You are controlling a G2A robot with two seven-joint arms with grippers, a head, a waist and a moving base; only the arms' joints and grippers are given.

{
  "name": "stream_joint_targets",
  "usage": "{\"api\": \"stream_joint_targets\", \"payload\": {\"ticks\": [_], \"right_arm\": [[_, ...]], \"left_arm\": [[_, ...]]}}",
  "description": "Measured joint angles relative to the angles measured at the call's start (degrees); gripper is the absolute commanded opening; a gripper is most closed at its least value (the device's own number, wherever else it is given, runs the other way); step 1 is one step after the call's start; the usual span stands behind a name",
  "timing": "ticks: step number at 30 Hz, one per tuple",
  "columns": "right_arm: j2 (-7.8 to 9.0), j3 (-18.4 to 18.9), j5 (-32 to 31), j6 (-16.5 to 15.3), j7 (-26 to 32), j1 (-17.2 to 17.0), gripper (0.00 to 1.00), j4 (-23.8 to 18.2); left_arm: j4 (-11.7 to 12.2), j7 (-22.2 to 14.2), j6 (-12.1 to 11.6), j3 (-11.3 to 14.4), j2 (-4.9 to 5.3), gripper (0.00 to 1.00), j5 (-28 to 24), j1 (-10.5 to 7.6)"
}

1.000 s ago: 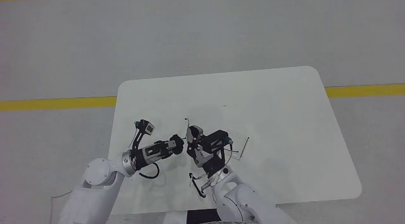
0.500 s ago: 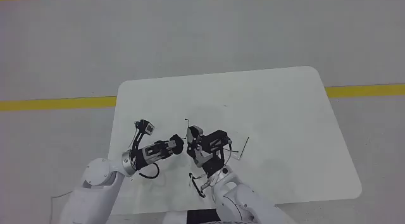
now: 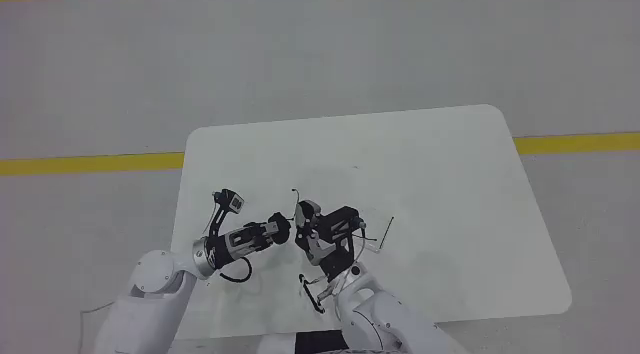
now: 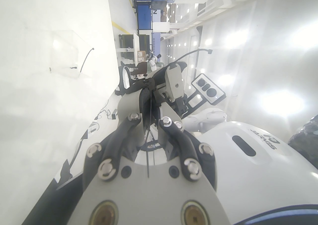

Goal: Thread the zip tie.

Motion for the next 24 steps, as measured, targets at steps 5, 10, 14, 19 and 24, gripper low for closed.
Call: {"api": "stream_joint_targets", "payload": {"ticks": [5,10,14,19,24], "right_arm": [[0.03,0.0,0.12,-0.07,0.06,-0.03,0.0,0.04],[0.1,0.04,0.41,-0.34,0.04,-0.13,0.0,0.03],[0.16,0.08,0.55,-0.48,-0.02,-0.21,0.0,0.0],[0.23,0.12,0.66,-0.47,0.2,-0.32,0.0,0.03],[0.26,0.06,1.02,-0.52,0.22,-0.33,0.0,0.21]], "left_arm": [[0.0,0.0,0.0,0.0,0.0,0.0,0.0,0.0],[0.0,0.0,0.0,0.0,0.0,0.0,0.0,0.0],[0.0,0.0,0.0,0.0,0.0,0.0,0.0,0.0],[0.0,0.0,0.0,0.0,0.0,0.0,0.0,0.0],[0.0,0.0,0.0,0.0,0.0,0.0,0.0,0.0]]}}
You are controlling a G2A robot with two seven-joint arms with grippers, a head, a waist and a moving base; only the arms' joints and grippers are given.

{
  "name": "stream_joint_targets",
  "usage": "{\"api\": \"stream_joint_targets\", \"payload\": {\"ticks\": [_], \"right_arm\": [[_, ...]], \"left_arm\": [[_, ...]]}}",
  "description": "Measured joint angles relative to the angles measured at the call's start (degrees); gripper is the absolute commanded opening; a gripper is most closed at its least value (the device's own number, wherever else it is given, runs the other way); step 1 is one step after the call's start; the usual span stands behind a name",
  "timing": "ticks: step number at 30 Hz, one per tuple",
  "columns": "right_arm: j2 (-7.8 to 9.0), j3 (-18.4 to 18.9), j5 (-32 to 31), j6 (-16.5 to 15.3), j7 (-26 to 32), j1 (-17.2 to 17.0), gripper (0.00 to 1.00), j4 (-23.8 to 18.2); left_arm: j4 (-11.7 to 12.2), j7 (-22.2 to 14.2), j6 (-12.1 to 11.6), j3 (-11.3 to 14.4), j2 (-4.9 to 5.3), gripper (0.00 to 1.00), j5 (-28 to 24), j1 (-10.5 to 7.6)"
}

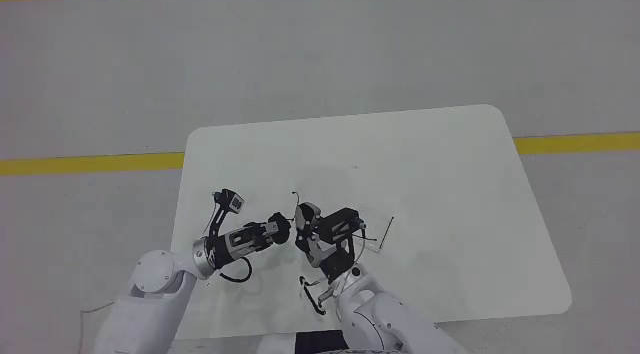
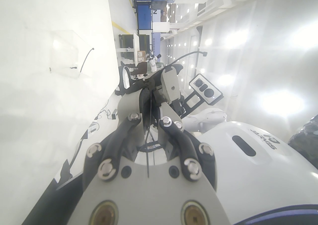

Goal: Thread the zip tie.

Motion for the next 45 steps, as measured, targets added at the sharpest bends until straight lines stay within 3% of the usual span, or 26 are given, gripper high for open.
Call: {"api": "stream_joint_targets", "payload": {"ticks": [45], "right_arm": [[0.27,1.55,-0.89,-4.77,2.07,-2.05,0.0,-0.29]], "left_arm": [[0.0,0.0,0.0,0.0,0.0,0.0,0.0,0.0]]}}
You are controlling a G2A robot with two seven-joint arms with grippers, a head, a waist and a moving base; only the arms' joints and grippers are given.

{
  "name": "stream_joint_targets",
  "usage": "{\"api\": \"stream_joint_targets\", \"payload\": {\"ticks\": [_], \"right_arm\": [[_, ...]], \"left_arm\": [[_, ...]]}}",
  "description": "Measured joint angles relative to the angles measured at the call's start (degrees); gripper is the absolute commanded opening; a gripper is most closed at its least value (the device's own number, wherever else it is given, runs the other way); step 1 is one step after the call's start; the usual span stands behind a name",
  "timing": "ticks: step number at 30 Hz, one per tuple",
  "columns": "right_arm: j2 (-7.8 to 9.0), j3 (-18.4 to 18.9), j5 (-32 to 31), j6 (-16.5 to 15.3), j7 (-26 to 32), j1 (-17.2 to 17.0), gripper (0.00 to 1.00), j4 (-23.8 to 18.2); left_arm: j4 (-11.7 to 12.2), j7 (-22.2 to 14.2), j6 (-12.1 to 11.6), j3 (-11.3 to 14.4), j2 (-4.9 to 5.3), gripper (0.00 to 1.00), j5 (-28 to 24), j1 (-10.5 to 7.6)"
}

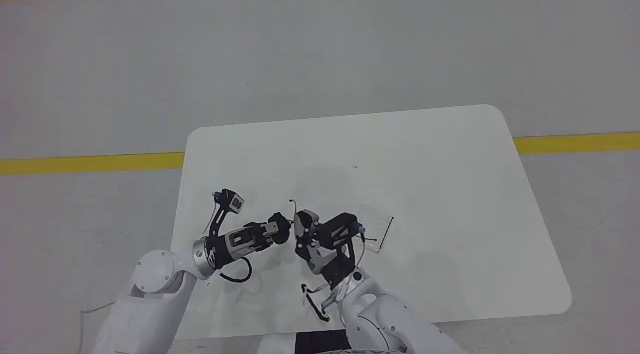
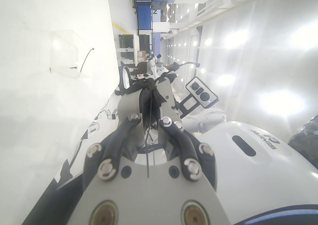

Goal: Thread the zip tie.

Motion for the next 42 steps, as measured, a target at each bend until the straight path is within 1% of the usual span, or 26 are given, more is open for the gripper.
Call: {"api": "stream_joint_targets", "payload": {"ticks": [8,9,10,11,12,13,20,25,30,42], "right_arm": [[-0.04,-0.09,-0.22,0.07,0.42,0.1,0.01,0.12],[-0.05,-0.05,-0.15,0.18,0.35,0.07,0.15,0.11],[-0.05,-0.03,-0.1,0.24,0.29,0.05,0.39,0.1],[-0.06,-0.02,-0.08,0.32,0.23,0.04,0.49,0.1],[-0.06,0.01,-0.08,0.43,0.15,0.02,0.76,0.07],[-0.07,0.02,-0.09,0.5,0.11,0.02,1.0,0.03],[-0.02,0.31,-0.87,1.01,-0.08,-0.2,1.0,-0.67],[0.16,1.1,-2.37,1.36,-1.16,-1.03,1.0,-1.8],[0.53,2.01,-3.6,-0.29,-2.42,-2.12,1.0,-2.72],[0.53,2.0,-3.6,-0.28,-2.39,-2.11,1.0,-2.71]], "left_arm": [[0.0,0.0,0.0,0.0,0.0,0.0,0.0,0.0],[0.0,0.0,0.0,0.0,0.0,0.0,0.0,0.0],[0.0,0.0,0.0,0.0,0.0,0.0,0.0,0.0],[0.0,0.0,0.0,0.0,0.0,0.0,0.0,0.0],[0.0,0.0,0.0,0.0,0.0,0.0,0.0,0.0],[0.0,0.0,0.0,0.0,0.0,0.0,0.0,0.0],[0.0,0.0,0.0,0.0,0.0,0.0,0.0,0.0],[0.0,0.0,0.0,0.0,0.0,0.0,0.0,0.0],[0.0,0.0,0.0,0.0,0.0,0.0,0.0,0.0],[0.0,0.0,0.0,0.0,0.0,0.0,0.0,0.0]]}}
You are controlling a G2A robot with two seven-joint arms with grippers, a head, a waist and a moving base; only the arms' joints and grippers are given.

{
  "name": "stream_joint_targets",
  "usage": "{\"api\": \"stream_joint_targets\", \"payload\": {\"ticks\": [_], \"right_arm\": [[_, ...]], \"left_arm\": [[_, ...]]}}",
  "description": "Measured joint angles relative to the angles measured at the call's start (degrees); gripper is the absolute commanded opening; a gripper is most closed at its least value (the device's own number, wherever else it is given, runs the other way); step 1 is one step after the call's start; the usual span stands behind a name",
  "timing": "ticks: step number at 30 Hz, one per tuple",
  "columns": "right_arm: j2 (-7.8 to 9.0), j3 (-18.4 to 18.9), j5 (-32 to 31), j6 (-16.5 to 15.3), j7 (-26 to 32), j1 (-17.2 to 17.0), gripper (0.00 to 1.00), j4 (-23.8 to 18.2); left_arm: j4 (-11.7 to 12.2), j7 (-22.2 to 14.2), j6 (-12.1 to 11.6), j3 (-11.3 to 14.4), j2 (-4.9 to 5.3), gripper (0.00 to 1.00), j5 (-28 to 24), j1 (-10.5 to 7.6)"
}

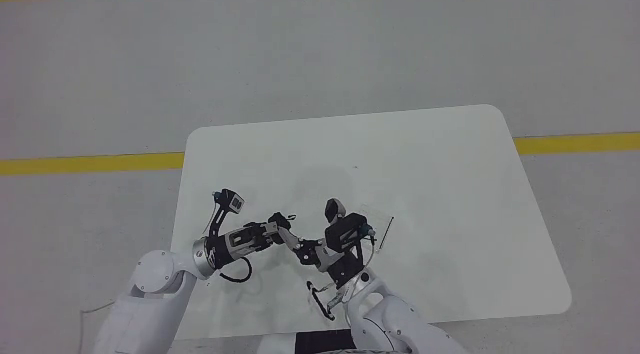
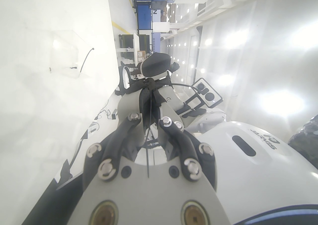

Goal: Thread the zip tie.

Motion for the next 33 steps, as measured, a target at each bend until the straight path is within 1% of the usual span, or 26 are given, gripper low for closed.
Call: {"api": "stream_joint_targets", "payload": {"ticks": [4,7,8,10,14,15,17,18,21,23,24,26,28,33], "right_arm": [[0.0,0.02,0.02,-0.02,0.0,0.02,1.0,0.01],[0.01,0.62,1.7,-1.13,-0.1,-0.07,1.0,-0.21],[0.04,0.9,2.46,-1.55,-0.24,-0.35,1.0,-0.48],[0.18,1.73,4.77,-2.72,-0.55,-1.3,1.0,-1.18],[0.48,3.82,12.31,-6.65,-0.58,-3.4,1.0,-2.49],[0.57,4.53,15.31,-8.12,-0.35,-4.0,1.0,-2.77],[0.65,5.6,20.08,-9.93,-0.17,-4.92,1.0,-3.07],[0.66,6.2,23.65,-11.1,0.1,-5.39,1.0,-3.14],[0.63,7.09,32.11,-13.34,2.2,-5.82,1.0,-2.93],[0.46,7.22,37.42,-13.6,3.46,-5.88,1.0,-2.59],[0.32,7.24,41.47,-13.42,4.38,-5.7,1.0,-2.23],[0.18,7.29,45.69,-12.66,5.0,-5.23,1.0,-1.89],[0.17,7.29,45.62,-12.47,4.99,-5.13,1.0,-1.86],[0.18,7.29,44.77,-12.52,4.95,-5.16,1.0,-1.88]], "left_arm": [[0.0,0.0,0.0,0.0,0.0,0.0,0.0,0.0],[0.17,0.67,0.54,0.18,-0.01,0.0,-0.36,-0.11],[0.36,0.9,0.84,0.17,0.0,0.0,-0.93,-0.18],[1.06,0.24,1.31,-0.31,0.12,0.0,-3.57,-0.15],[2.8,-3.69,3.01,-1.9,0.4,0.0,-11.35,-0.09],[3.45,-5.11,3.44,-2.44,0.5,0.0,-13.36,-0.15],[4.43,-7.3,4.42,-3.08,0.62,0.0,-16.63,-0.25],[4.94,-8.89,5.23,-3.38,0.68,0.0,-18.85,-0.26],[5.8,-13.38,7.22,-3.82,0.86,0.0,-22.93,-0.4],[6.45,-15.39,8.54,-3.81,0.95,0.0,-24.51,-0.64],[6.92,-16.18,9.16,-3.71,0.99,0.0,-24.96,-0.86],[7.16,-16.82,8.99,-3.59,1.1,0.0,-23.87,-1.26],[7.1,-16.88,8.53,-3.58,1.14,0.0,-23.04,-1.38],[7.08,-16.83,8.55,-3.58,1.13,0.0,-23.18,-1.35]]}}
